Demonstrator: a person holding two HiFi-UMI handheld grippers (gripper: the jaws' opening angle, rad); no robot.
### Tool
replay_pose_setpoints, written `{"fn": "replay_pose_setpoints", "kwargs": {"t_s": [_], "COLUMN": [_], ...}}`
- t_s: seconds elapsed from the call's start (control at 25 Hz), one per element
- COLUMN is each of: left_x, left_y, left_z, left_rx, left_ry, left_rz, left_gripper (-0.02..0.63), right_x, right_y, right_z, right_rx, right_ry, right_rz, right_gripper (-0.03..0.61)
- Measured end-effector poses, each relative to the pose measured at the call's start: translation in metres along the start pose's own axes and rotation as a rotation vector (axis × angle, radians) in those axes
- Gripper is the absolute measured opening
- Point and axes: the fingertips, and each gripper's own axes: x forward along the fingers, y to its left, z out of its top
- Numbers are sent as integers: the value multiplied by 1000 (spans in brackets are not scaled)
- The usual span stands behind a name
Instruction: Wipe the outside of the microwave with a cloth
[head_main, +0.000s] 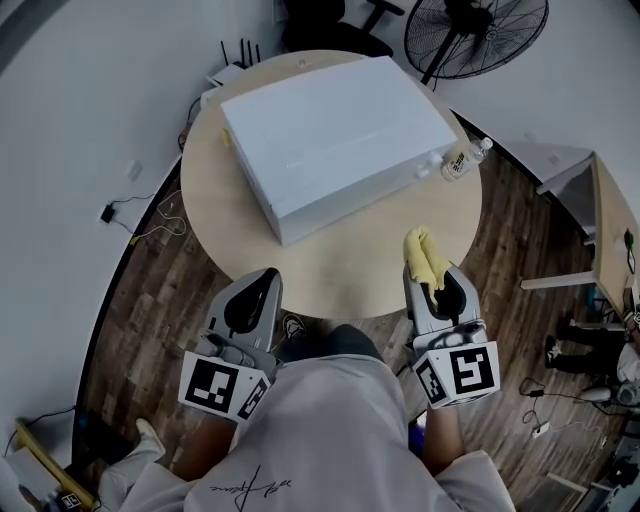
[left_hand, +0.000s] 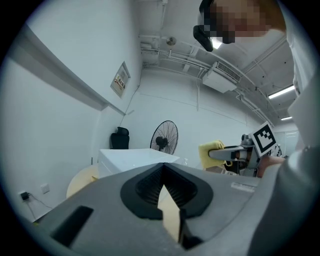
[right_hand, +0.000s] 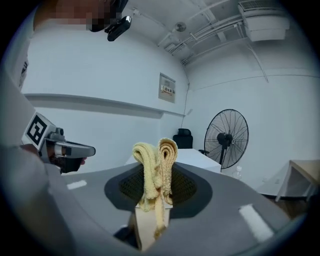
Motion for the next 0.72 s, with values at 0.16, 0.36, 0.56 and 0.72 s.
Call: {"fn": "replay_pose_setpoints", "kwargs": {"t_s": [0.16, 0.36, 0.56, 0.72], "left_x": [-2, 3, 11, 23], "left_y": [0, 4, 14, 22], "left_z": [-2, 0, 8, 14], "left_rx": [5, 29, 24, 4], "left_ry": [7, 16, 11, -3], "left_rz": [17, 48, 102, 142], "left_gripper": [-11, -11, -11, -11], "right_x": [15, 39, 69, 96], "right_y": [-10, -27, -42, -54], "right_z": [7, 15, 25, 34], "right_rx": [-40, -67, -78, -102], "right_ry": [20, 52, 73, 87], "right_rz": [17, 27, 52, 71], "right_gripper": [123, 124, 124, 124]}}
